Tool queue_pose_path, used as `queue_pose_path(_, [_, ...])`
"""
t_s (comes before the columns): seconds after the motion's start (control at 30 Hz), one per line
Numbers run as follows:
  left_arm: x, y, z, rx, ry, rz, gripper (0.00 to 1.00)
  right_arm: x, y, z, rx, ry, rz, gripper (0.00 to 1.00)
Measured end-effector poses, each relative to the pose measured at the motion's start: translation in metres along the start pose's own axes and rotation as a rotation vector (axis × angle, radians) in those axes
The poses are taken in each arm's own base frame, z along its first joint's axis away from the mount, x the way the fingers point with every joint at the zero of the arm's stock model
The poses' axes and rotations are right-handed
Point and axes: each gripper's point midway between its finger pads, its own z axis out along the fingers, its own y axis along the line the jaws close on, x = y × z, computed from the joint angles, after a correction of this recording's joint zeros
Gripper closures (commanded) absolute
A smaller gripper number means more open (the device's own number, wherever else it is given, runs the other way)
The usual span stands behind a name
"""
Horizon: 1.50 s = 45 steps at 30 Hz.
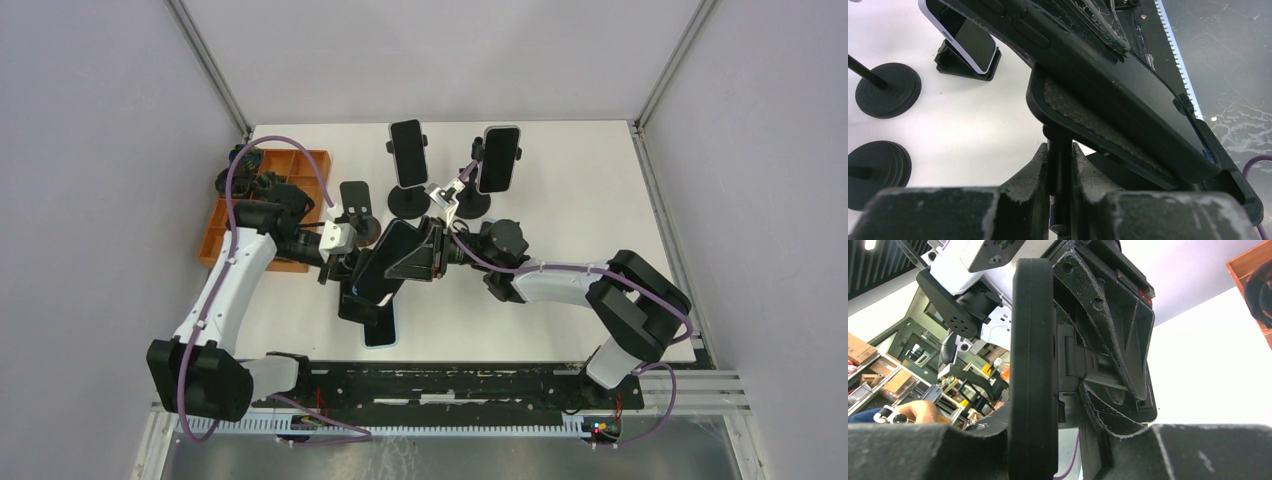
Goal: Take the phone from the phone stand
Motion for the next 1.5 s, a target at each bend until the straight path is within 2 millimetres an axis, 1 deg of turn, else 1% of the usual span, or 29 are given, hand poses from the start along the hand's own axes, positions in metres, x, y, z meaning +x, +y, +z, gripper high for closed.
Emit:
queue_pose_path(0.07, [0.0,0.0,-0.001,-0.003,0.007,0.02,0.97,0.0,0.001,0.0,-0.001,0.001,0.005,0.9])
queue_pose_path(0.17, [0.0,0.0,-0.001,-0.004,0.009,0.035,0.98,0.0,0.0,0.0,0.003,-0.003,0.01,0.82])
queue_pose_path(0.27, [-0.001,0.0,-0.001,-0.005,0.009,0.044,0.98,-0.003,-0.002,-0.002,0.013,-0.016,0.018,0.8])
queue_pose_path(0.4, [-0.001,0.001,0.0,-0.003,0.007,0.054,0.98,-0.003,-0.003,-0.007,0.029,-0.031,0.031,0.69])
queue_pose_path(0.5, [-0.003,0.0,0.001,0.002,0.001,0.057,0.98,-0.004,-0.001,-0.009,0.036,-0.04,0.033,0.67])
queue_pose_path(0.63, [-0.003,0.0,0.001,0.003,-0.001,0.056,0.98,-0.005,0.0,-0.013,0.049,-0.047,0.038,0.59])
queue_pose_path(0.7, [0.0,-0.001,0.0,0.002,0.012,0.047,0.98,-0.011,0.0,-0.019,0.065,-0.069,0.031,0.58])
queue_pose_path(0.73, [0.003,-0.001,-0.001,0.002,0.027,0.041,0.98,-0.019,-0.001,-0.022,0.077,-0.095,0.017,0.58])
queue_pose_path(0.77, [0.005,-0.002,-0.001,0.006,0.038,0.036,0.98,-0.026,0.0,-0.025,0.082,-0.116,0.004,0.61])
queue_pose_path(0.8, [0.007,-0.002,-0.001,0.01,0.04,0.029,0.98,-0.036,0.002,-0.027,0.089,-0.144,-0.015,0.67])
queue_pose_path(0.83, [0.008,-0.002,-0.001,0.014,0.042,0.022,0.98,-0.041,0.004,-0.029,0.092,-0.16,-0.028,0.74])
queue_pose_path(0.87, [0.01,-0.002,0.0,0.019,0.045,0.014,0.98,-0.046,0.006,-0.03,0.093,-0.176,-0.043,0.78])
queue_pose_path(0.9, [0.011,-0.002,0.0,0.022,0.046,0.007,0.98,-0.05,0.008,-0.031,0.092,-0.188,-0.051,0.82])
queue_pose_path(1.03, [0.015,-0.001,0.0,0.032,0.06,-0.01,0.98,-0.05,0.01,-0.033,0.096,-0.196,-0.053,0.98])
queue_pose_path(1.07, [0.015,-0.001,-0.001,0.033,0.063,-0.009,0.98,-0.049,0.009,-0.033,0.099,-0.195,-0.051,1.0])
queue_pose_path(1.27, [0.016,0.003,-0.001,0.035,0.066,-0.009,0.98,-0.048,0.008,-0.037,0.135,-0.19,-0.039,1.0])
queue_pose_path(1.37, [0.017,0.006,-0.001,0.033,0.067,-0.014,0.98,-0.047,0.004,-0.042,0.176,-0.172,-0.023,1.0])
queue_pose_path(1.5, [0.022,0.012,-0.004,0.023,0.08,-0.024,0.98,-0.048,-0.005,-0.048,0.251,-0.106,-0.004,1.0])
